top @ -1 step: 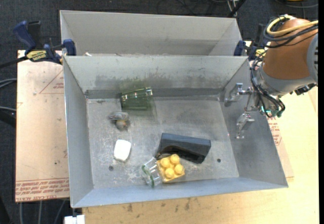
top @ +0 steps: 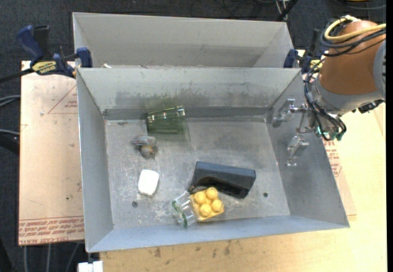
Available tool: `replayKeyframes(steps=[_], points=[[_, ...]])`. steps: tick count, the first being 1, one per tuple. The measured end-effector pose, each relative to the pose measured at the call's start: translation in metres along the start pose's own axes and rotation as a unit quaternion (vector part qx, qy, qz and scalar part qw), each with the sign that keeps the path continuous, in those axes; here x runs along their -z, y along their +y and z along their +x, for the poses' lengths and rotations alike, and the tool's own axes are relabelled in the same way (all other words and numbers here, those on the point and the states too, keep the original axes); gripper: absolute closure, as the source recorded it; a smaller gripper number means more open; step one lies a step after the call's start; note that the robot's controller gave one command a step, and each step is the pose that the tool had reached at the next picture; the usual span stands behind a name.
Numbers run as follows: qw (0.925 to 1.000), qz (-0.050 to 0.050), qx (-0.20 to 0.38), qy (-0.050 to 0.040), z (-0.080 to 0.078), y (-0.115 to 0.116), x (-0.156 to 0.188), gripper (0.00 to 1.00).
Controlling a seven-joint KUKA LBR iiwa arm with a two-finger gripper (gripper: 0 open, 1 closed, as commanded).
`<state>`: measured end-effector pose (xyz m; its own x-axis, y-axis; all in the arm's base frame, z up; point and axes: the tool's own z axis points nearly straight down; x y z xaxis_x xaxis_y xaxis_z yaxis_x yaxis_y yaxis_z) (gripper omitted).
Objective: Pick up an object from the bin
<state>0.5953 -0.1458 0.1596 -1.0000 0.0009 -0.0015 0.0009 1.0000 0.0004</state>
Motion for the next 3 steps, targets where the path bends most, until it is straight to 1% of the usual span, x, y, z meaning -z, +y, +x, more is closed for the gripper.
replayKeyframes(steps=[1,2,3], points=[[0.9988,0.001,0.049,-0.0012,0.025,0.028,0.001,0.00],[0.9962,-0.002,0.087,0.0009,0.039,0.057,-0.012,0.00],[0.9994,0.000,-0.036,0.0003,0.041,0.076,-0.028,0.00]])
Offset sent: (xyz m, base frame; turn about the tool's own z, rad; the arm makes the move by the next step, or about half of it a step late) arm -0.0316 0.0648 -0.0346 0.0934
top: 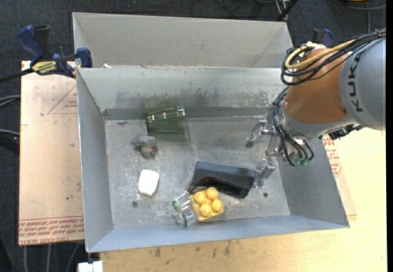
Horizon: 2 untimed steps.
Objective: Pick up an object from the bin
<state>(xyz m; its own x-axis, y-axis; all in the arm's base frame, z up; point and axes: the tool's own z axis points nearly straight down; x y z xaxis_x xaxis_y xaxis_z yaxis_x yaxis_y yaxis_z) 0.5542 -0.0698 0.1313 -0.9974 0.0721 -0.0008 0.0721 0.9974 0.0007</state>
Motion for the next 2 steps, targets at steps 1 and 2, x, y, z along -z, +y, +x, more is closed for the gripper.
replayKeyframes(steps=[1,2], points=[[0.9993,0.000,0.038,0.0002,0.0274,0.0074,-0.0128,0.00],[0.9981,0.000,0.061,0.0009,0.0353,0.0074,-0.0157,0.00]])
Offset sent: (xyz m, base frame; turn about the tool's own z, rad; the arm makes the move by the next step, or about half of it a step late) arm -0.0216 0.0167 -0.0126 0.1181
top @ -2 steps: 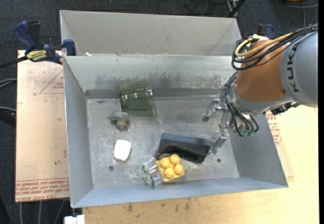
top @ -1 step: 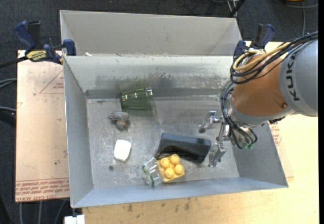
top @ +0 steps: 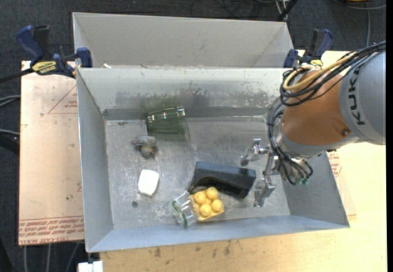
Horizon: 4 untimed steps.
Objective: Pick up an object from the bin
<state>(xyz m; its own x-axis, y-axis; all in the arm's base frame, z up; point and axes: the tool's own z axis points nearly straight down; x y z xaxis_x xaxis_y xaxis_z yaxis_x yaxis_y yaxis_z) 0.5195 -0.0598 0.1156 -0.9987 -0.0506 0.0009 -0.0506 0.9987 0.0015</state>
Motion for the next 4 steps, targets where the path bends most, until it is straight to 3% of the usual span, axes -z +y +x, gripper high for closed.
replayKeyframes(steps=[1,2,3,4], points=[[0.9994,-0.001,0.034,0.0032,0.003,-0.003,0.041,0.00],[0.9919,0.011,0.123,-0.0290,-0.012,0.029,-0.012,1.00],[0.9920,0.002,0.126,-0.0085,0.003,0.035,-0.034,0.00],[0.9921,0.002,0.125,-0.0085,0.003,0.035,-0.034,1.00]])
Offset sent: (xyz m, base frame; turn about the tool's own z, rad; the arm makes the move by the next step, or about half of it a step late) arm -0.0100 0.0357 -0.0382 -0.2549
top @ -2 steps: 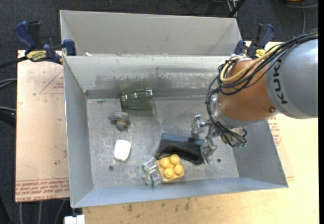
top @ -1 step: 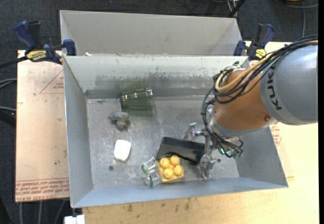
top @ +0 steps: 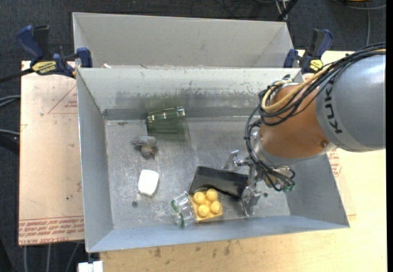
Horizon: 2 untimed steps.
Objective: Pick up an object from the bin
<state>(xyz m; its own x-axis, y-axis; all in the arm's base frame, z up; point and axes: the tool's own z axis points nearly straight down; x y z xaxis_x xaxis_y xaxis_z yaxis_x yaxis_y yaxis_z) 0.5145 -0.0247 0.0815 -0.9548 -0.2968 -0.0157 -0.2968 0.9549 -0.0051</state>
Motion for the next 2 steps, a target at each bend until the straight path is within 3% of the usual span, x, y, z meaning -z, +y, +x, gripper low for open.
replayKeyframes(steps=[2], points=[[0.9999,0.005,0.014,-0.0002,-0.005,0.012,-0.001,1.00]])
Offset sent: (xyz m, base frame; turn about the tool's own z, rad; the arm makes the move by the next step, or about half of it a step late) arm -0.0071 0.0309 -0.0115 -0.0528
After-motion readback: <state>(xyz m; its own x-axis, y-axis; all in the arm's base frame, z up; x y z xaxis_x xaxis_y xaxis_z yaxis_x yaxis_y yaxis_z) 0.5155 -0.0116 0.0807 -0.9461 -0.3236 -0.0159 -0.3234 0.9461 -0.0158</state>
